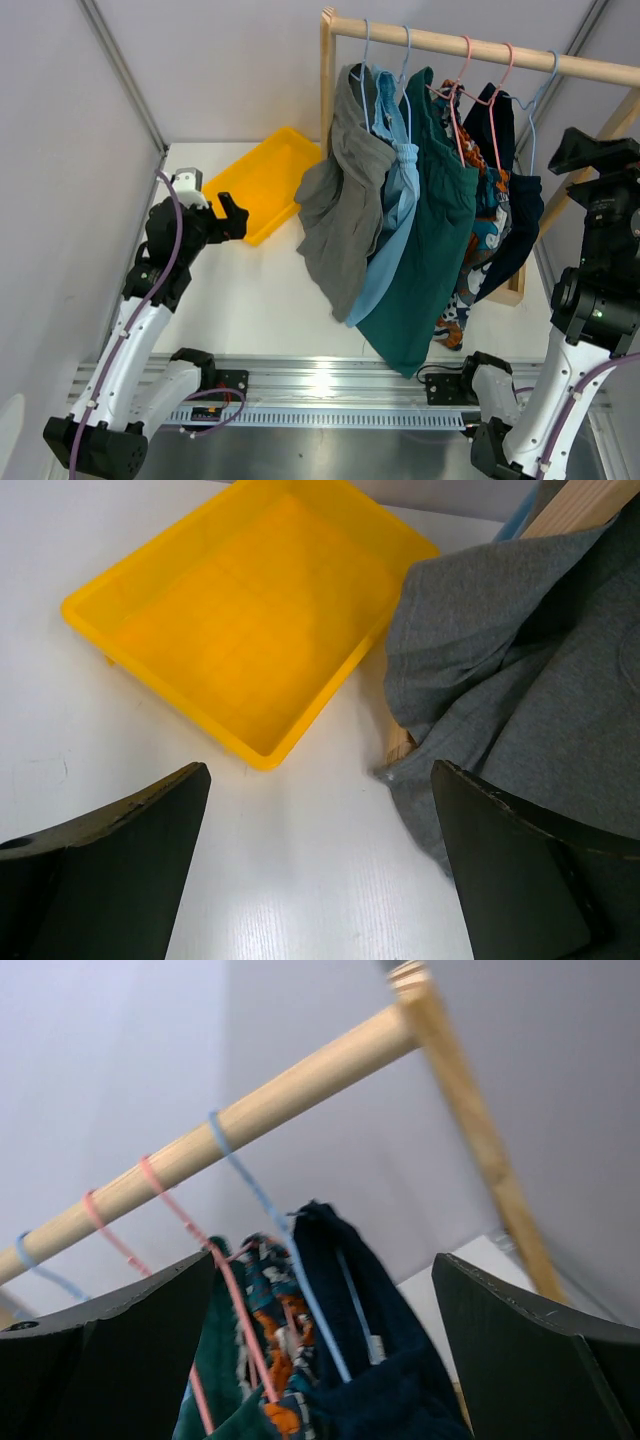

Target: Remove the shorts from the hanger

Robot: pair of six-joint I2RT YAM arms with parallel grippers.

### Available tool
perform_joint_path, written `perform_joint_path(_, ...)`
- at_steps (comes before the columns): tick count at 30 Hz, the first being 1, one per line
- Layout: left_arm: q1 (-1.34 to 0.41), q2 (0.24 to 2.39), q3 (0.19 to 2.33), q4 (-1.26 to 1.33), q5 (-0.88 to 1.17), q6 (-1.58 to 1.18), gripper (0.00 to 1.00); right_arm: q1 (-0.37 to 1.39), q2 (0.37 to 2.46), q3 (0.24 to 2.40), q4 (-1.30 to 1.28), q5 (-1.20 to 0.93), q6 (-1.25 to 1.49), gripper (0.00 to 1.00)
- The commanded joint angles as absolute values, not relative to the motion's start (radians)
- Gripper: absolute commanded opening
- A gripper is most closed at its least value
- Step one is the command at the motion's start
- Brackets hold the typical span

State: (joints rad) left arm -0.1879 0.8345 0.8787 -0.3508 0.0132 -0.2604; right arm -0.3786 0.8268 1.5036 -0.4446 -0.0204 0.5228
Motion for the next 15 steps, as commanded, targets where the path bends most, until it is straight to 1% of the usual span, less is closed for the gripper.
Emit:
perform_joint_path(1, -0.192, 0.810, 0.876, -0.327, 0.017, -0.239, 0.99, -0.365, 0.827, 1.488, -0.296, -0.261, 0.552, 0.99)
perform_joint_path(2, -0.192, 0.807, 0.876, -0.328, 0.017, -0.239, 0.99, -0.361, 0.818, 1.476, -0.264, -0.331, 0.546, 0.99)
perform_joint_path(4, -0.192, 0.801, 0.873, -0.328, 0.012, -0.241, 0.99, -0.347, 0.798, 1.421, -0.163, -0.386, 0.522, 0.99)
perform_joint_path(7, -0.192, 0.798, 0.871, -0.325, 0.011, -0.239, 0.99, -0.324, 0.825, 1.448, -0.208, -0.357, 0.508, 0.99)
perform_joint_path(10, -0.192, 0.796, 0.871, -0.330, 0.012, -0.239, 0.99, -0.310, 0.897, 1.503, -0.265, -0.365, 0.457, 0.99)
perform_joint_path(15, -0.192, 0.787, 0.868, -0.330, 0.011, -0.241, 0.99, -0.261, 0.992, 1.548, -0.299, -0.307, 0.399, 1.00)
